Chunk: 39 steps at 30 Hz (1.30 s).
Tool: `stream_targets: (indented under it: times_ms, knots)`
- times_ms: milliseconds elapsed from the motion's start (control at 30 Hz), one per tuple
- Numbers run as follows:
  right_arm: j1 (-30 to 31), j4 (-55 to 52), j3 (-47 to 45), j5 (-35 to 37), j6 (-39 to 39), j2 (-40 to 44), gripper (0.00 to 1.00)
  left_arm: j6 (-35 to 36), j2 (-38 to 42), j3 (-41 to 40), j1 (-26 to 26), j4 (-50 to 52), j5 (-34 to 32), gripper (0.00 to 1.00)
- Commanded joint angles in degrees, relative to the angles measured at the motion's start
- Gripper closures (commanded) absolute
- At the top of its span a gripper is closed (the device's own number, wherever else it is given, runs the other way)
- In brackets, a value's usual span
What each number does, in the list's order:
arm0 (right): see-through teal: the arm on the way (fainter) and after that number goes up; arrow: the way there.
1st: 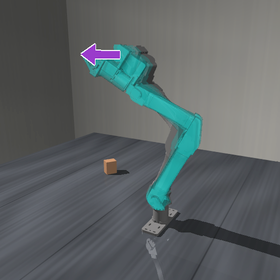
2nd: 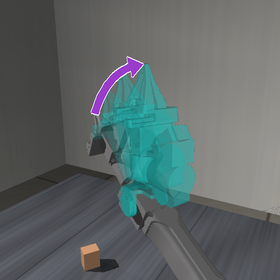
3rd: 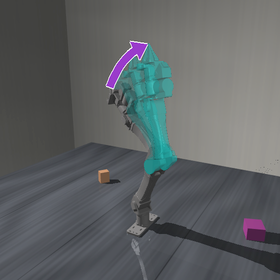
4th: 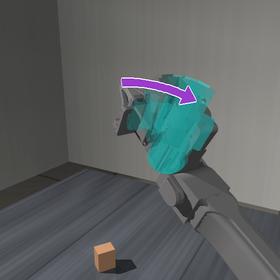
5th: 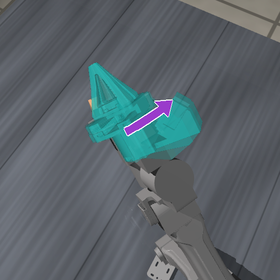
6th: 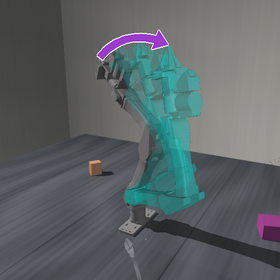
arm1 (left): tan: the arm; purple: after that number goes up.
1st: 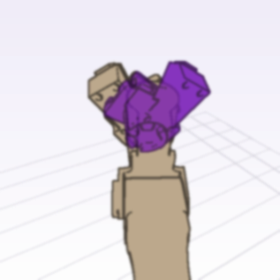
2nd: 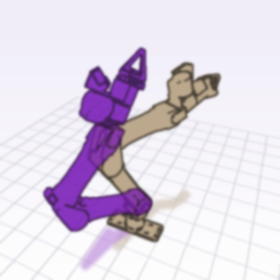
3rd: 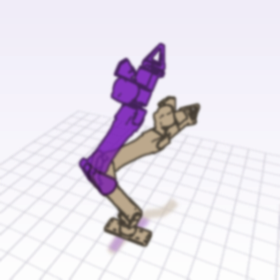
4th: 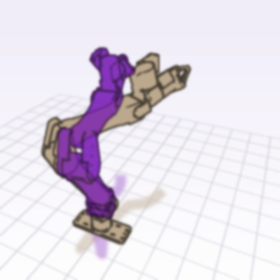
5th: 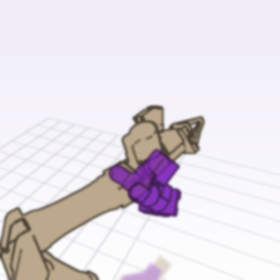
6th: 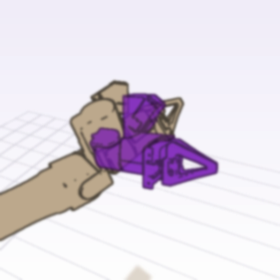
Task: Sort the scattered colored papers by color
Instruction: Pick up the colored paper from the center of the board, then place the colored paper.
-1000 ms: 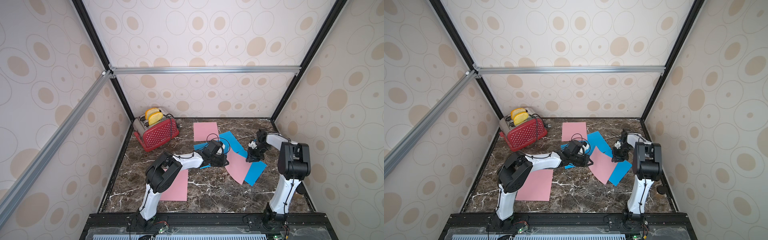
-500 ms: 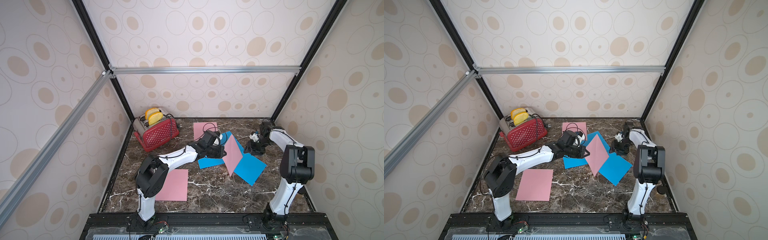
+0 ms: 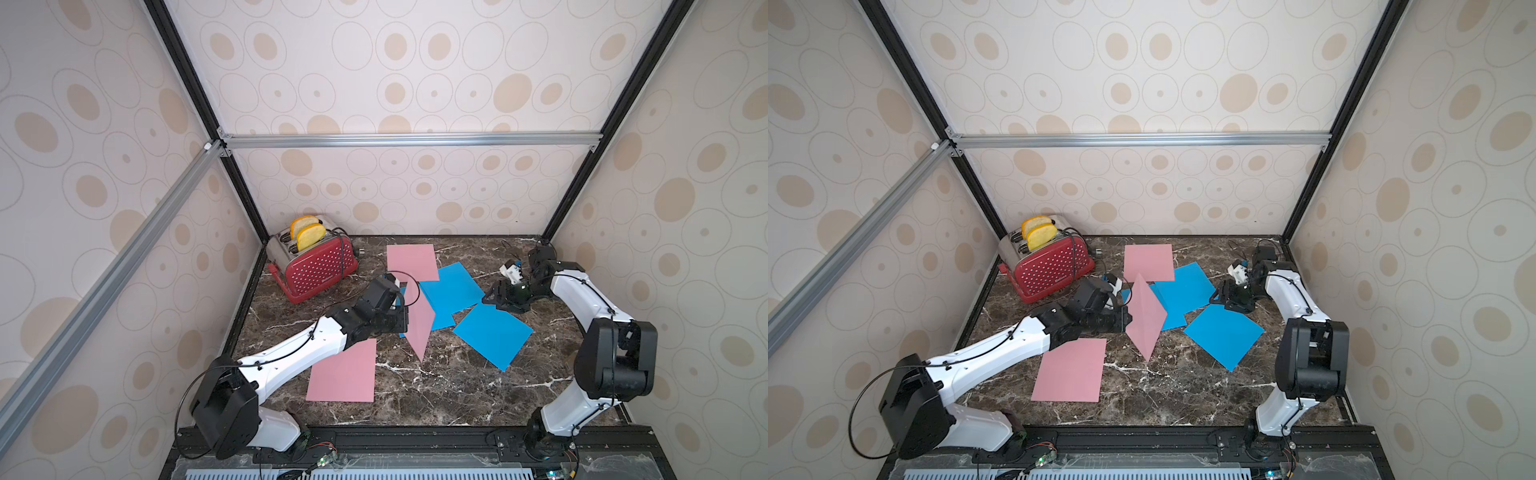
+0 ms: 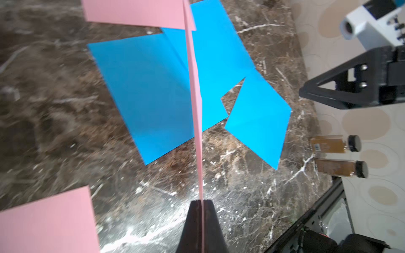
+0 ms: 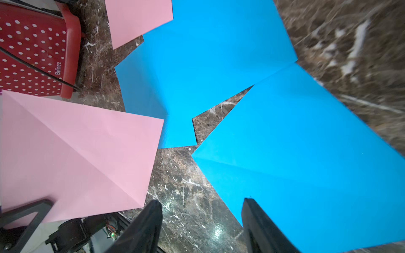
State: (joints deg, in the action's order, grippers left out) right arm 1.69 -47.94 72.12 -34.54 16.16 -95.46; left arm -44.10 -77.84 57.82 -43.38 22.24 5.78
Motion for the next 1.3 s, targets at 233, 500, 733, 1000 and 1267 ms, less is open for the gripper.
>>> stream_targets:
  times_ms: [233, 500, 733, 1000, 1267]
  knots:
    - [10.96, 8.63, -2.87, -6.65, 7.90, 1.33, 0.36, -11.60, 13.06, -10.01, 0.19, 12.39, -15.65, 1.00]
    - [21.87, 15.14, -1.69, -6.95, 14.17, -3.10, 0.37, -16.99, 19.17, -13.49, -0.30, 21.51, -18.96, 1.00]
    - [28.95, 18.46, 1.92, -7.42, 16.49, -8.49, 0.37, -20.12, 22.85, -16.51, -0.41, 24.75, -19.47, 1.00]
    - [34.54, 23.86, 5.45, -9.72, 20.55, -14.17, 0.37, -21.91, 25.46, -19.54, -0.64, 25.21, -18.58, 1.00]
    - [37.77, 28.55, 9.28, -11.48, 25.03, -19.20, 0.38, -20.74, 24.96, -19.22, -0.66, 25.80, -17.38, 1.00]
